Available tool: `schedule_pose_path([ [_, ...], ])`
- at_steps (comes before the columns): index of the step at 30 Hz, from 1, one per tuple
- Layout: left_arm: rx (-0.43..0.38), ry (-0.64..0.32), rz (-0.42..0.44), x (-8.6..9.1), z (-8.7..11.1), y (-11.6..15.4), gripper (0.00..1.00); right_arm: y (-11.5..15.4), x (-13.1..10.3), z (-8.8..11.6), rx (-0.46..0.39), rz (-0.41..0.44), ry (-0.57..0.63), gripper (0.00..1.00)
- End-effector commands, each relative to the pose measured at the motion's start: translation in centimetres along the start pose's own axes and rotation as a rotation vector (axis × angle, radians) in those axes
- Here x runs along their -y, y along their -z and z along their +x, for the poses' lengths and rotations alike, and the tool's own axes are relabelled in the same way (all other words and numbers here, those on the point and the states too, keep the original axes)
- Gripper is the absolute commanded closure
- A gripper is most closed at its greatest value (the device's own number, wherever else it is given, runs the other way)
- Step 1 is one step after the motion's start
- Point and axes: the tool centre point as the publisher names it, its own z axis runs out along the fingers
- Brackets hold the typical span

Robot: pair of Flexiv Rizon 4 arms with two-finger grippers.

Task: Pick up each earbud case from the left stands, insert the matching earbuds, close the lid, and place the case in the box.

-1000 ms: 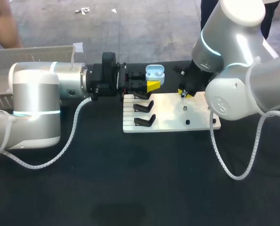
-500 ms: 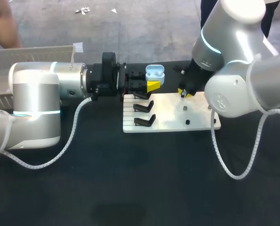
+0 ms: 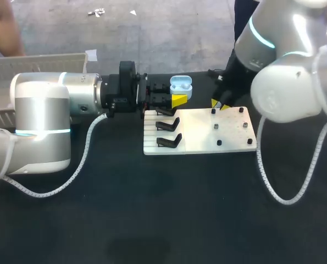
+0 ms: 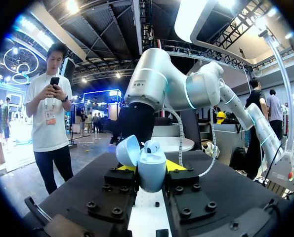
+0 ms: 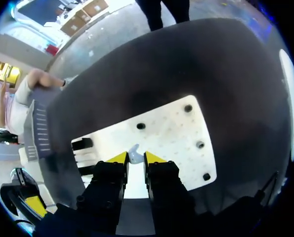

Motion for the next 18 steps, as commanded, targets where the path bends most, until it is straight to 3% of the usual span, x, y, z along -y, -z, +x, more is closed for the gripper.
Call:
schedule_pose_path([
  [1, 0.004, -0.004, -0.005, 0.1, 0.1, 0.0, 1.00, 2.2, 0.7, 0.7, -0.046, -0.039, 0.050, 1.00],
  [9, 0.004, -0.004, -0.005, 0.1, 0.1, 0.0, 1.00, 6.0, 1.1, 2.9, -0.128, -0.057, 0.221, 1.00],
  [18, 0.004, -0.004, -0.005, 0.1, 0.1, 0.0, 1.00, 10.5, 1.1, 5.8, -0.191, 0.010, 0.366, 1.00],
])
